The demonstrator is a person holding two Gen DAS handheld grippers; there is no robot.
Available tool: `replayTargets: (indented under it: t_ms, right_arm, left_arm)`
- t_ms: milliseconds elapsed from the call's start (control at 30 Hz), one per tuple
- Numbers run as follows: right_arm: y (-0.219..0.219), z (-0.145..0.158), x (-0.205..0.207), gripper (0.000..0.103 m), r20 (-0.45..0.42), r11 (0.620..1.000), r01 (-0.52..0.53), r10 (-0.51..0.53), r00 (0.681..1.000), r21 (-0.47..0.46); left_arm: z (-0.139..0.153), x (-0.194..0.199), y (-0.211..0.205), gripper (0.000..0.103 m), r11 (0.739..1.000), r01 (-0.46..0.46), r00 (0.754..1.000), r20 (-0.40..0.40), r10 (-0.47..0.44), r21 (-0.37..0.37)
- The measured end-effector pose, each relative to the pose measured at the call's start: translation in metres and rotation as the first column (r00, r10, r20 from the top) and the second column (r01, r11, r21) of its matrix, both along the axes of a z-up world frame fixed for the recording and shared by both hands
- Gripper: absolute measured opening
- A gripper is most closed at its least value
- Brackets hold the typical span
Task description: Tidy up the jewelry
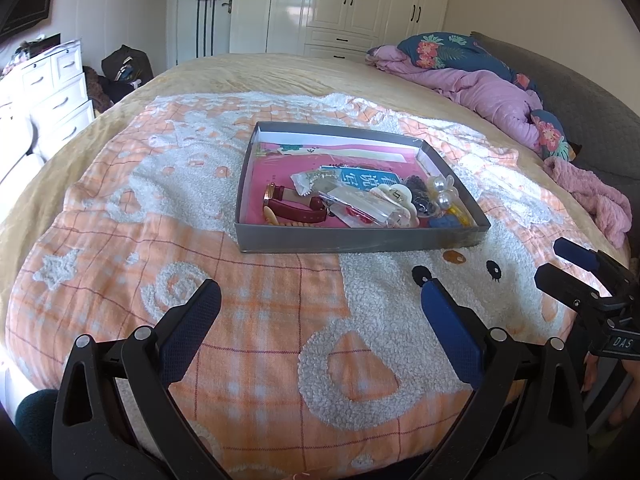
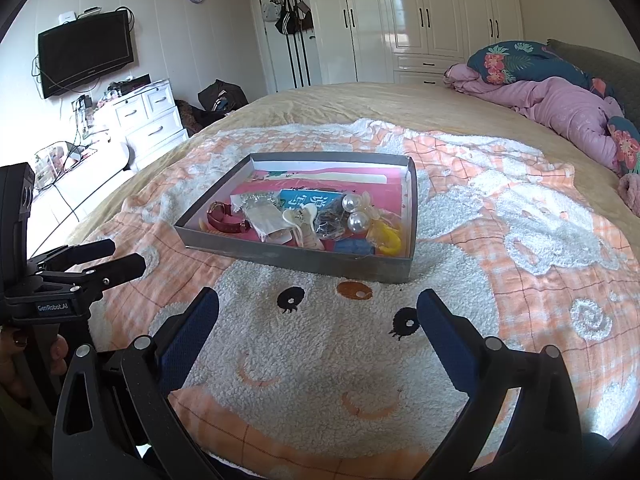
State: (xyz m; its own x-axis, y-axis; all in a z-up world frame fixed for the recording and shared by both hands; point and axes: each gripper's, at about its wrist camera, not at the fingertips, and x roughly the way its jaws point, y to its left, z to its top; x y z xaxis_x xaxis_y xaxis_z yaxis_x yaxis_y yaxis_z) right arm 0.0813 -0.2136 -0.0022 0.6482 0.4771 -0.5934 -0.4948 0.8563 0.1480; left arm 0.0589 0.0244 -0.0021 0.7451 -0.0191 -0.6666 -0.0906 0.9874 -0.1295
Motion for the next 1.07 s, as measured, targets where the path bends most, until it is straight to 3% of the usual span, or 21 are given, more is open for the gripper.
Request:
replayTargets:
  t_ms: [367, 633, 767, 867, 1000, 1067]
  right_arm:
    - [0.000, -0.002, 0.002, 0.099, -0.004, 1.000, 0.004, -0.004, 1.000, -0.005]
    - [-0.005, -0.017, 0.023, 0.099, -0.045, 0.999, 0.032, -0.033, 0.998, -0.021]
    - [-0.021, -0.024, 0.051, 0.099, -0.093, 0.997, 0.077, -0.077, 0.993, -0.004]
    - [-0.046, -0.029, 0.087, 0.099, -0.122, 0.989, 0.148, -0.147, 0.982, -0.001]
    - [-0.103, -0.048, 0.157, 0.099, -0.220, 0.939, 0.343, -0.339, 0.915, -0.021]
    - [-0.135, -0.057, 0.193, 0.099, -0.232, 0.897, 0.439, -0.440, 0.868, -0.056]
  left_arm:
    - [-0.003, 0.000, -0.001, 0.094, 1.000, -0.001, 1.000, -0.004, 0.001, 0.014]
    - [-0.009, 0.005, 0.008, 0.094, 1.000, -0.002, 1.000, -0.022, 0.002, -0.021]
    - [-0.004, 0.019, 0.029, 0.094, 0.999, -0.038, 0.999, -0.030, 0.037, -0.033]
    - [0.005, 0.052, 0.075, 0.094, 0.991, -0.131, 0.991, -0.040, 0.131, -0.006]
    - [-0.003, 0.113, 0.148, 0.094, 0.962, -0.266, 0.959, -0.081, 0.270, 0.060]
    - [-0.016, 0.141, 0.186, 0.094, 0.928, -0.351, 0.929, -0.078, 0.361, 0.124]
